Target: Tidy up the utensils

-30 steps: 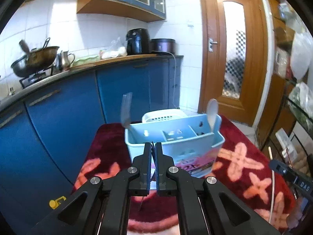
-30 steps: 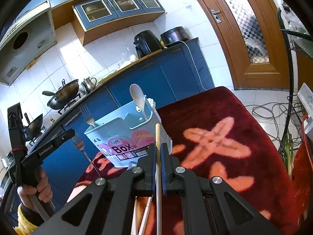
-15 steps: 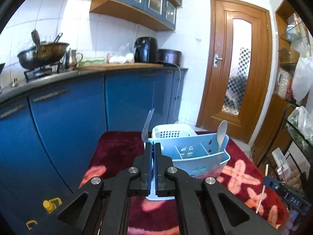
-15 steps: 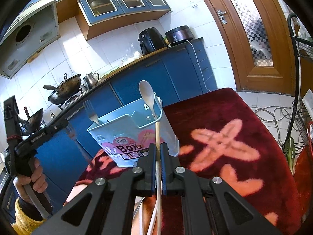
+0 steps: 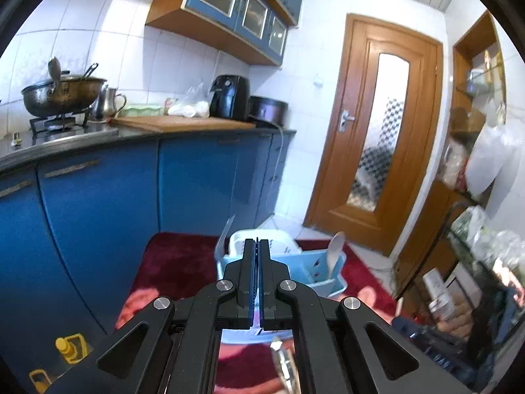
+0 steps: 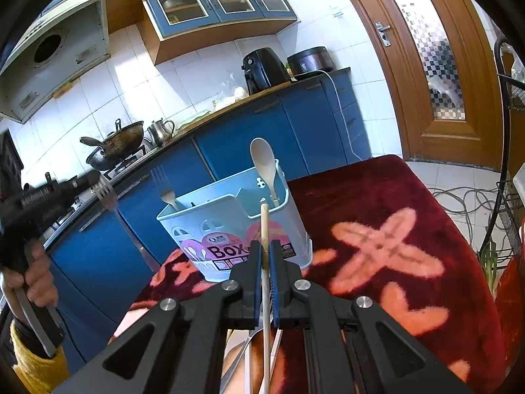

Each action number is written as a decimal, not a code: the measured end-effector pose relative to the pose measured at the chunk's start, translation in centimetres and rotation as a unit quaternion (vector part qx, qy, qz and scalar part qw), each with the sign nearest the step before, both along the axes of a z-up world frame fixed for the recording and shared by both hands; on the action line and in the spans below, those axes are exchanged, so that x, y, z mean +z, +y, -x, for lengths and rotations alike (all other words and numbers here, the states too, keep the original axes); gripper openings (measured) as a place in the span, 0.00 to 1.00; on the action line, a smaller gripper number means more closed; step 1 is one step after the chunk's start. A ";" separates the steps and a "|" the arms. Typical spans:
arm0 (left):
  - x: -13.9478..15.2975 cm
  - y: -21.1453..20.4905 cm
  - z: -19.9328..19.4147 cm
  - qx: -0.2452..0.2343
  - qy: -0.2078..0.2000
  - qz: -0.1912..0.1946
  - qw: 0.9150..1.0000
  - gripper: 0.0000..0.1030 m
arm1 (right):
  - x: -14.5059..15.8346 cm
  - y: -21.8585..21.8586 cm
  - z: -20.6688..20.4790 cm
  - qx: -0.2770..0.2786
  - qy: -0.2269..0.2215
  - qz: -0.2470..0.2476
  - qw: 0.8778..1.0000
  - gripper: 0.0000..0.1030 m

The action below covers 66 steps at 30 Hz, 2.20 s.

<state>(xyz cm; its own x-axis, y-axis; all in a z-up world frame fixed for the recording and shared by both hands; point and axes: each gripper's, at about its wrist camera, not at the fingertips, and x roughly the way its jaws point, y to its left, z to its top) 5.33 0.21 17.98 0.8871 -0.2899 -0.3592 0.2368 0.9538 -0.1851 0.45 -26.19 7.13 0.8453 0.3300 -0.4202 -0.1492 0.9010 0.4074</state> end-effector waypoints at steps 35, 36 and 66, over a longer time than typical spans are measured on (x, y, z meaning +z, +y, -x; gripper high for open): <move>-2.5 -1.3 -8.7 -0.021 0.028 0.082 0.996 0.01 | 6.5 0.2 -4.6 -0.048 -0.096 0.060 0.992 0.06; -2.9 -1.1 -9.0 -0.022 0.032 0.083 0.996 0.01 | 7.0 0.5 -5.2 -0.052 -0.106 0.068 0.991 0.06; -6.4 0.1 -10.1 -0.026 0.053 0.087 0.995 0.01 | 8.6 6.1 -13.5 -0.092 -0.188 0.135 0.969 0.06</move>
<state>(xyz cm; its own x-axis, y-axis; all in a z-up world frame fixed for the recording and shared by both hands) 15.40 0.29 11.53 0.8290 -0.4005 -0.3902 0.2560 0.8923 -0.3719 13.97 -20.11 15.77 0.9892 0.0813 -0.1222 -0.0690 0.9924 0.1019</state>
